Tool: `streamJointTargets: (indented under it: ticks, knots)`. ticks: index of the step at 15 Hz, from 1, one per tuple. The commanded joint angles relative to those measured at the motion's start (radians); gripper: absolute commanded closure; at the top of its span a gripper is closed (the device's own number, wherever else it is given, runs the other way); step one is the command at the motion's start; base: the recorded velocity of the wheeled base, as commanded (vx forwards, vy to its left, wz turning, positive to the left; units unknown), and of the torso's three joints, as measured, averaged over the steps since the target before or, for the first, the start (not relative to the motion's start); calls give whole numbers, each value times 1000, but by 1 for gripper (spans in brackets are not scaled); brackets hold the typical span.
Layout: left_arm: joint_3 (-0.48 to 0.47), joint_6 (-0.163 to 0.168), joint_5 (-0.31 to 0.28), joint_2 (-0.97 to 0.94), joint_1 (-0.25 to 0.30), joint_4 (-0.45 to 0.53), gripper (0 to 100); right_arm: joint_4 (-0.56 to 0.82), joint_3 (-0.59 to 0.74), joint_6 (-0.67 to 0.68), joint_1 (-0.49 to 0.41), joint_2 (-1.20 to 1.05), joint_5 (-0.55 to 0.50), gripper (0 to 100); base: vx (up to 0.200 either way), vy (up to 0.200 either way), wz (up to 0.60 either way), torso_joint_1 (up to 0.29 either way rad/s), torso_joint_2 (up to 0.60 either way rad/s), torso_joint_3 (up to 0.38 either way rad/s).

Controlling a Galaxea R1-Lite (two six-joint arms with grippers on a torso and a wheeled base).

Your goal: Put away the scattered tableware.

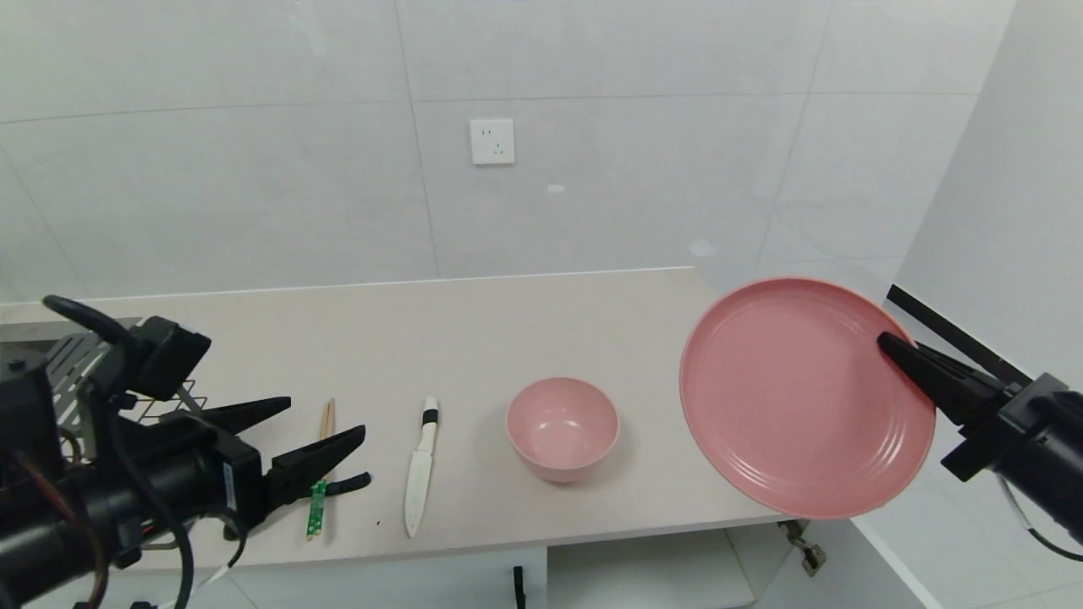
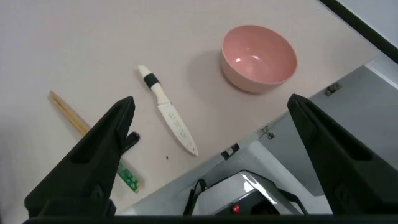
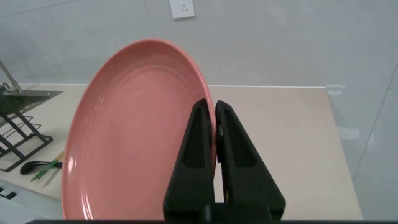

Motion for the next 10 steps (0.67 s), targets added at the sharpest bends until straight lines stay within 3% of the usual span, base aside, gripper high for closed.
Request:
streamJointTargets:
  ticks: [1,5,10]
  knots:
    - [-9,3,1,190,-40,-99,0,-1,-1,1,1,7,0,100,0,0,0,0,0,0]
    - [-43,-2,27,277,-107,-129,0,-1,-1,-6,-16,65,0,100,0,0,0,0,0,0]
    - [-156,-6,27,449,-118,-131,0,-1,0,-14,-21,67,0,100,0,0,0,0,0,0]
